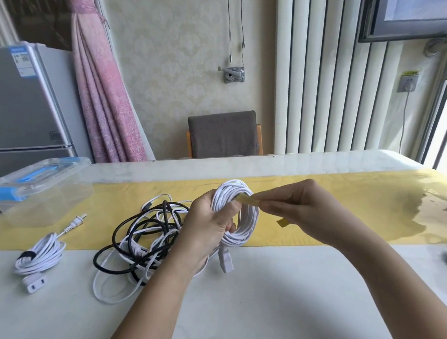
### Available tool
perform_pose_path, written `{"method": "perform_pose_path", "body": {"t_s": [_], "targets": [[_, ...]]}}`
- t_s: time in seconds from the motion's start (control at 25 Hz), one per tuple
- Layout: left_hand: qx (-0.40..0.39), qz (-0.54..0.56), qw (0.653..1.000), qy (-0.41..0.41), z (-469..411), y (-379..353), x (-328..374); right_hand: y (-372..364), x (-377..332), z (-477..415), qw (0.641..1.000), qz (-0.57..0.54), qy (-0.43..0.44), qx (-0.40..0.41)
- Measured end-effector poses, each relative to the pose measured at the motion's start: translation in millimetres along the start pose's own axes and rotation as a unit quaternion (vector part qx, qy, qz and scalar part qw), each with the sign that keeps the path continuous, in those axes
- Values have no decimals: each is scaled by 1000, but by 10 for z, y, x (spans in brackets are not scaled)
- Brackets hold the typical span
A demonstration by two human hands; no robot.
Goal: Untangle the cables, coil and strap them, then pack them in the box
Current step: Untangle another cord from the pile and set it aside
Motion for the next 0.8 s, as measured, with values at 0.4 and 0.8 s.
{"method": "perform_pose_path", "body": {"t_s": [0.4, 0.8], "targets": [[-20, -193, 975, -109, 45, -63, 182, -135, -56, 54, 927, 341, 151, 29], [64, -285, 931, -219, 127, -116, 343, -151, -98, 43, 903, 339, 159, 212]]}}
Point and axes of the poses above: each hand's wrist, its own z-axis away from the middle knuckle, its own y-axis out of the back of the hand, x = y × z, the point moved 4 cm from there along -z, towards the middle knuckle, and after that the axes turned 7 degrees about -y, right-handed, at the moved point
